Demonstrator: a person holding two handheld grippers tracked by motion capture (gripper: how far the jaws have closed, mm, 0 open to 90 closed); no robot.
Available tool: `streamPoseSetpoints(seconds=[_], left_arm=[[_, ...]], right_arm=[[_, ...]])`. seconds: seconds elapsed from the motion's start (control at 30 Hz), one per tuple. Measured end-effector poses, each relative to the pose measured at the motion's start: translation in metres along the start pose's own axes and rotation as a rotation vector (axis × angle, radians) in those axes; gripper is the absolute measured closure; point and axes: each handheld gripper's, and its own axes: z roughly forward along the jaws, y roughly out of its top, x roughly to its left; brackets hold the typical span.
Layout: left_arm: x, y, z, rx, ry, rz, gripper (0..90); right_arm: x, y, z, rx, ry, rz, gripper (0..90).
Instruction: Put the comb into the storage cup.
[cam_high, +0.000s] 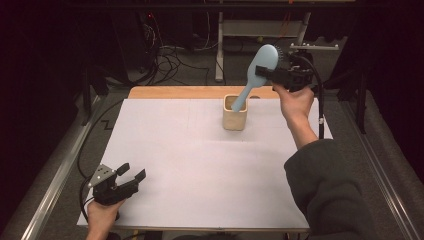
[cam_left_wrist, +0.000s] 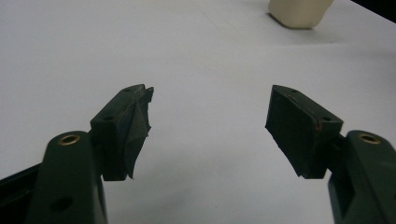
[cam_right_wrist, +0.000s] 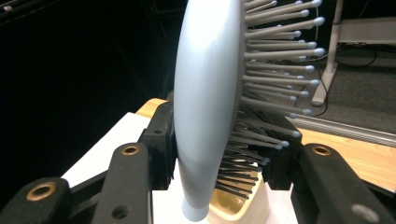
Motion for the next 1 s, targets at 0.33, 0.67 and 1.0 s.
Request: streamPoseSetpoints(seconds=[0.33,0.67,1.0], left_arm=[[-0.002,0.000,0.001,0.005,-0.006,0.007,30.9],[-0.002,0.000,0.001,0.002,-0.005,0.010,31.2],[-0.004,0.001,-0.001,-0.012,0.004,0.023,31.6]], right_arm=[[-0.004,0.003,0.016,-0.008,-0.035,0.006,55.7],[-0.009,0.002,0.022,-0.013,-0.067,0.012,55.7],[-0.007,-0.003,0.032,0.010,-0.088,-0.016,55.5]])
